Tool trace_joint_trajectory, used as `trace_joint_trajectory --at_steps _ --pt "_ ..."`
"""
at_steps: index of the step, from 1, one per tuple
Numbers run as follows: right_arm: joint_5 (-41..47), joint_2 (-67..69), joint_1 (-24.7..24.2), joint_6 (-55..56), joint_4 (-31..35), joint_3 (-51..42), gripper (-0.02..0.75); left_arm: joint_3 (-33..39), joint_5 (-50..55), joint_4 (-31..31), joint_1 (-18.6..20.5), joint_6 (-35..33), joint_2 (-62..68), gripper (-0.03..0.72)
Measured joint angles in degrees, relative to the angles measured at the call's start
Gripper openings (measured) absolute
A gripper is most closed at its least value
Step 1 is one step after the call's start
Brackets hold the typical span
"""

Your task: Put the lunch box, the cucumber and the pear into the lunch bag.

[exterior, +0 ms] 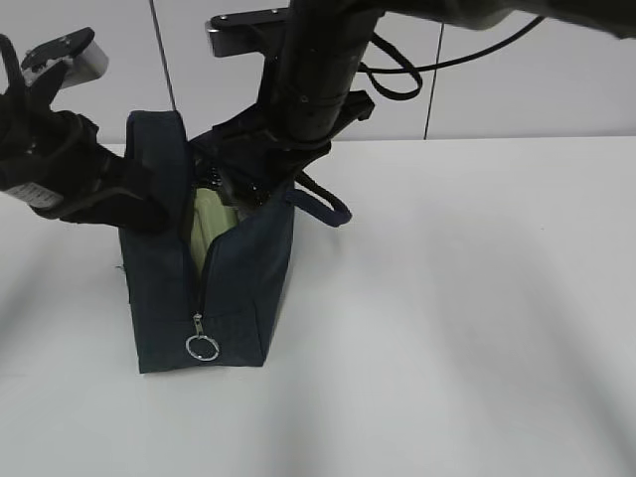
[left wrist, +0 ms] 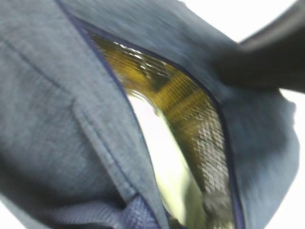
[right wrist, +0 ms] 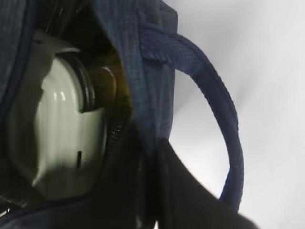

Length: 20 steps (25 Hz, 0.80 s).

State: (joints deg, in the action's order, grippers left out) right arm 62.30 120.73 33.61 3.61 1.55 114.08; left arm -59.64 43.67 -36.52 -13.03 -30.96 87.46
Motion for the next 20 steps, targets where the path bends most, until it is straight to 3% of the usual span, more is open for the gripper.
trace_joint_trajectory --at_steps 6,11,18,20 --pt "-9.6 -12.4 -2.5 2.3 -1.5 -20.4 0.013 -8.4 3.6 0.1 -0.9 1.1 7.1 0.001" --pt "-21.1 -25.4 -4.2 2.5 -0.6 -40.1 0.013 -14.4 4.0 0.7 -5.2 2.5 12.7 0.001" --pt "-26.3 -30.5 -4.2 2.5 -0.2 -45.9 0.013 -15.4 3.4 1.6 -9.0 4.0 14.0 0.003" --pt "-27.5 -30.4 -4.2 2.2 -0.2 -46.2 0.027 -15.4 3.5 1.8 -9.0 4.1 14.0 0.043"
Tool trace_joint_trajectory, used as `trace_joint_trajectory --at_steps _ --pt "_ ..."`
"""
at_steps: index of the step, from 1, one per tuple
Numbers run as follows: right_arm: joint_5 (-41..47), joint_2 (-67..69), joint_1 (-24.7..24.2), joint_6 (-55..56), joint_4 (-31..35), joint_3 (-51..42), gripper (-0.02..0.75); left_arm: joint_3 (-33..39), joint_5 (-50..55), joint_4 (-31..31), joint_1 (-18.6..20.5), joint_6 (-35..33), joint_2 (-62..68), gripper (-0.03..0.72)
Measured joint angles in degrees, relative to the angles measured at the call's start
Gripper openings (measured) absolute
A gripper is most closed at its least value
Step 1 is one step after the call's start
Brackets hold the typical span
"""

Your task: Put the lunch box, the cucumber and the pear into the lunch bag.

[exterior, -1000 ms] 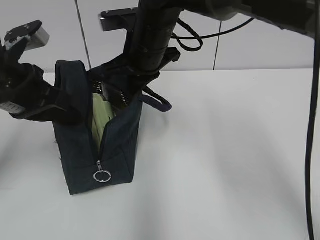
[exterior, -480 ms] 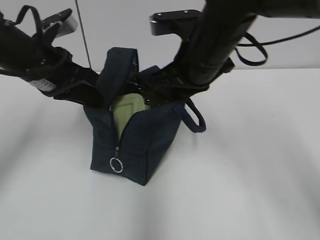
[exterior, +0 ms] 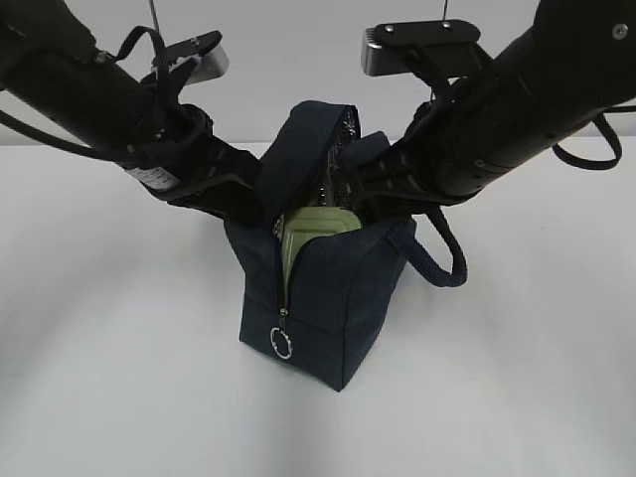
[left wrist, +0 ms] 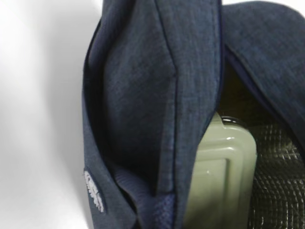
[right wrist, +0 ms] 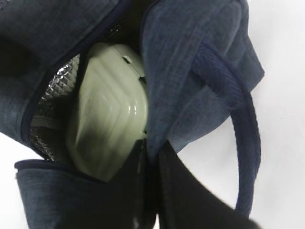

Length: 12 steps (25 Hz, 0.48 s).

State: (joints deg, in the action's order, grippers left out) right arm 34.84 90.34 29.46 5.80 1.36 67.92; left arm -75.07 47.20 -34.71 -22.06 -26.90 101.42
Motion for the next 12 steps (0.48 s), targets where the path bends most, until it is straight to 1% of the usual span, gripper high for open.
trace_joint_trajectory --at_steps 1,2,3,5,7,8,9,12 --pt "-0.6 0.1 0.0 -0.5 0.0 0.0 0.057 0.0 0.2 0.1 0.0 0.0 0.0 0.085" --pt "-1.5 0.1 0.0 -0.8 0.0 0.0 0.123 0.0 0.1 0.2 0.0 0.0 0.0 0.132" --pt "-2.3 0.1 0.0 -1.0 0.0 0.0 0.188 0.0 0.1 0.2 0.0 0.0 0.0 0.195" --pt "-3.8 0.1 0.0 -1.4 0.0 0.0 0.373 0.0 0.1 0.3 0.0 0.0 -0.3 0.316" --pt "-4.7 0.1 0.0 -1.6 0.0 0.0 0.494 0.0 -0.2 0.5 0.0 0.0 -1.6 0.377" --pt "-4.8 0.0 0.0 -1.8 0.0 0.0 0.536 0.0 -0.4 0.7 0.0 0.0 -2.7 0.393" --pt "-5.0 -0.1 0.0 -2.0 0.0 0.0 0.556 0.0 -0.8 0.8 0.0 0.0 -3.6 0.4" --pt "-6.5 -1.1 0.0 -2.3 0.0 -0.1 0.562 0.7 -2.7 1.0 -0.1 -0.1 -7.3 0.412"
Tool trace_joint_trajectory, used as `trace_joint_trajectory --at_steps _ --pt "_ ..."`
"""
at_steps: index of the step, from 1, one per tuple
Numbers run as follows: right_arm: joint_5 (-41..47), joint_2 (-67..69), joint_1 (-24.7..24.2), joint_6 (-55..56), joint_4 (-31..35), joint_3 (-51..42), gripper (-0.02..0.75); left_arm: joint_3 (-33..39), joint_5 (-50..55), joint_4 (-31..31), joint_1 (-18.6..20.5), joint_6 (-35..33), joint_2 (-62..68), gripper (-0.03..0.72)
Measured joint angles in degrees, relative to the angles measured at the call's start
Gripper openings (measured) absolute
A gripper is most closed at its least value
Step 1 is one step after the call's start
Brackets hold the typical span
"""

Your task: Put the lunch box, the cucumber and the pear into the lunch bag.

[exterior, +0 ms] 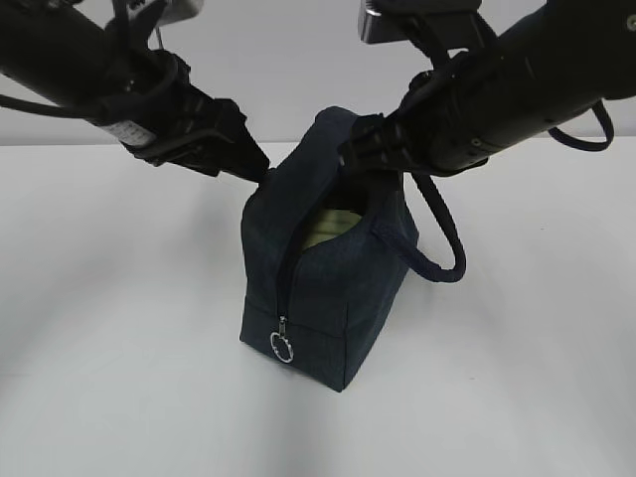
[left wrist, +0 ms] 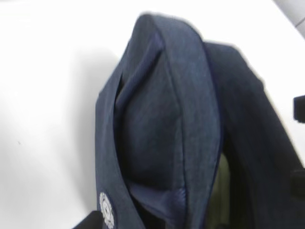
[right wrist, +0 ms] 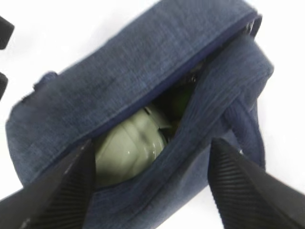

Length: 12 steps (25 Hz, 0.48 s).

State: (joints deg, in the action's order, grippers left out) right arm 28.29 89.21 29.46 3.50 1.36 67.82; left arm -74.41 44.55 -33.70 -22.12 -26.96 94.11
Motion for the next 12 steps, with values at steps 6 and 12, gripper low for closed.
trace_joint_trajectory --at_steps 6,12 --pt "-7.5 -7.9 2.2 -2.6 0.0 -5.6 0.562 12.7 -15.0 -0.1 -3.2 -2.3 -11.3 0.394" --pt "-25.6 -17.5 11.8 -3.5 0.0 -22.9 0.562 29.4 -35.3 -0.9 -12.2 -2.8 -24.4 0.382"
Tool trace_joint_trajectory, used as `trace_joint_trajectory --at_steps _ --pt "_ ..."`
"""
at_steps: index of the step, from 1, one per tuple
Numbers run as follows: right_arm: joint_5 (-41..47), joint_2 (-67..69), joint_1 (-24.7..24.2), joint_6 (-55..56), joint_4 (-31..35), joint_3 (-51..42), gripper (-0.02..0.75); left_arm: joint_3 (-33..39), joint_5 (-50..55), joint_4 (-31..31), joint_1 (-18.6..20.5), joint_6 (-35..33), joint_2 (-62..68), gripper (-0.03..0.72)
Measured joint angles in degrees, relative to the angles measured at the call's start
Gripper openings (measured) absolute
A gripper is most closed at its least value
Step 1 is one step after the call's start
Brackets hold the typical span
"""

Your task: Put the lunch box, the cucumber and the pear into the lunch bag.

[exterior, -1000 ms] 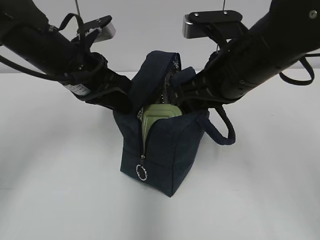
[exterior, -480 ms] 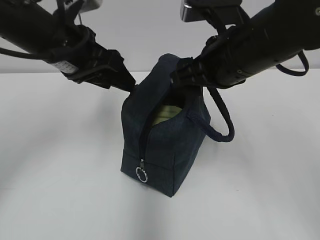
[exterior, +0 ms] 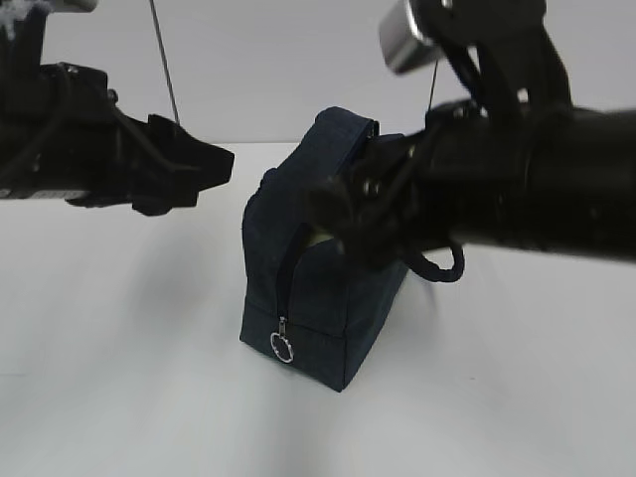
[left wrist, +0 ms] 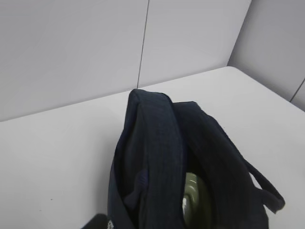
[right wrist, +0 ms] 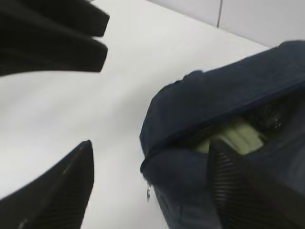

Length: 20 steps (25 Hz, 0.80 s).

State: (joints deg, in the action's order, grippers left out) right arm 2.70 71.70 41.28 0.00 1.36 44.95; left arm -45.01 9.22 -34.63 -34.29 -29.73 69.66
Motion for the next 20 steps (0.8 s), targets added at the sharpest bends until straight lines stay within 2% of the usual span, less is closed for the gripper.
trace_joint_trajectory --at_steps 5,12,17,20 --pt "0.9 -0.6 1.1 0.0 0.0 -4.8 0.56 4.4 -1.6 0.0 -2.0 -0.1 -4.2 0.363" --pt "1.6 -1.2 1.1 0.0 3.0 -9.7 0.479 10.6 -4.5 -0.4 -2.0 -0.1 -5.4 0.297" --pt "-9.5 -1.2 1.2 1.3 4.5 -17.9 0.467 14.2 -4.6 -0.9 -2.0 -0.1 -5.4 0.294" --pt "-15.5 -0.7 1.2 5.1 0.3 -20.4 0.465 14.4 -4.1 -0.9 -2.0 -0.1 -5.4 0.29"
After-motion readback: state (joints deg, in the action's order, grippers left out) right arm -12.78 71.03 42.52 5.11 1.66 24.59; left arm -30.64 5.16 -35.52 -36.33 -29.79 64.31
